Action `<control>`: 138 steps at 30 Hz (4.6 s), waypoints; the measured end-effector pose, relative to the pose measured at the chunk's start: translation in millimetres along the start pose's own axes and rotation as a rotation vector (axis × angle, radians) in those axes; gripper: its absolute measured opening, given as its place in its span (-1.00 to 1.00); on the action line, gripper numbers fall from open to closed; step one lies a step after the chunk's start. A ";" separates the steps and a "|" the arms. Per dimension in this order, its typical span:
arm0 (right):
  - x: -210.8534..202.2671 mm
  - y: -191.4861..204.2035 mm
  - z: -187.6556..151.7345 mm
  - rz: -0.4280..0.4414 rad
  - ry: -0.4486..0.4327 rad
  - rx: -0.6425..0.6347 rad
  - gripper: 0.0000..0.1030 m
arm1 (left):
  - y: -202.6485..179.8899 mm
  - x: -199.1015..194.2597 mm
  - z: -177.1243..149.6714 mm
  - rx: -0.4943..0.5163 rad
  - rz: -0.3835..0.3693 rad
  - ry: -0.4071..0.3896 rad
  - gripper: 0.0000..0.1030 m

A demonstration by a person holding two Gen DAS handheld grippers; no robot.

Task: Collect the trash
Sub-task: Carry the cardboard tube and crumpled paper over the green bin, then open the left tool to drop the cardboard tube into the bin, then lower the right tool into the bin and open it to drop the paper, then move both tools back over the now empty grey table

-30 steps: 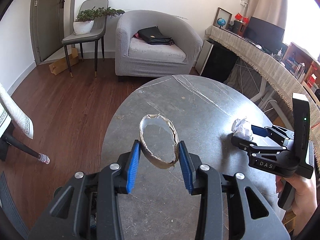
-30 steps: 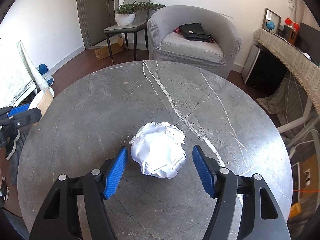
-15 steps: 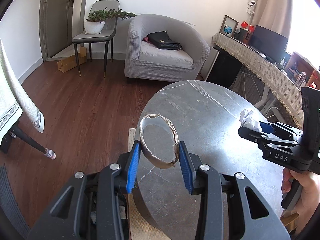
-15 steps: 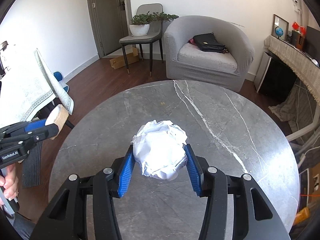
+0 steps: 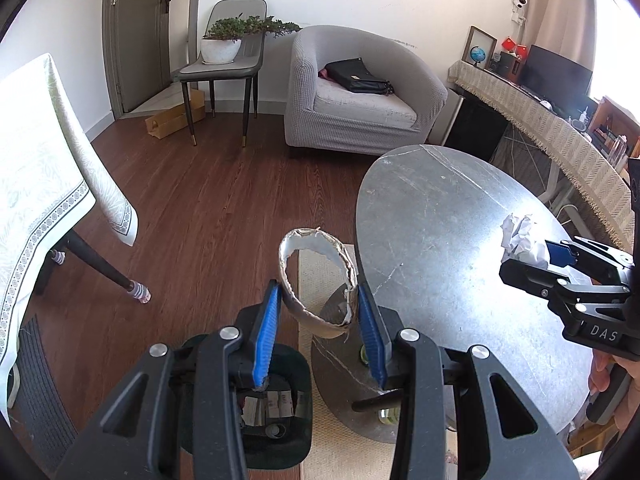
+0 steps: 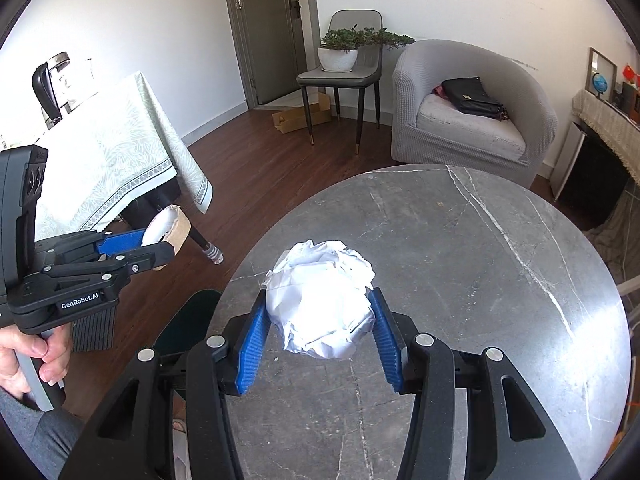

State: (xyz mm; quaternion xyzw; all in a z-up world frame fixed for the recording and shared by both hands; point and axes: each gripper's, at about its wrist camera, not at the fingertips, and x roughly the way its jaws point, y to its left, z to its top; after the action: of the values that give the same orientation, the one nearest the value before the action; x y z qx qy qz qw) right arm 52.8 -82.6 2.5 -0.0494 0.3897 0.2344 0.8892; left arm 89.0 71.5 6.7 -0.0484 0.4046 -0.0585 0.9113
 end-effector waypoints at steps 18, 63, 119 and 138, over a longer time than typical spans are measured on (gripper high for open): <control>24.5 54.1 8.1 0.094 0.018 -0.057 -0.03 | 70.1 32.3 -50.1 -0.064 0.049 0.192 -0.21; 175.5 172.3 -2.8 0.171 0.260 -0.152 -0.03 | 152.4 16.7 -95.4 -0.163 0.055 0.264 -0.20; 36.8 143.3 -26.0 0.073 0.039 -0.243 0.04 | 97.2 -80.3 -33.4 -0.083 0.108 -0.120 0.02; -86.8 -18.7 -98.3 -0.241 -0.149 0.113 0.59 | 28.4 -83.8 -99.6 -0.021 0.151 -0.176 0.84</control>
State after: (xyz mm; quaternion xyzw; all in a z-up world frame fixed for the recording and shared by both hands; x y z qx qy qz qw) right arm -55.5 -158.7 -5.1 -0.0284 0.3263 0.1066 0.9388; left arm -38.8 107.7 -2.4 -0.0324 0.3261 0.0191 0.9446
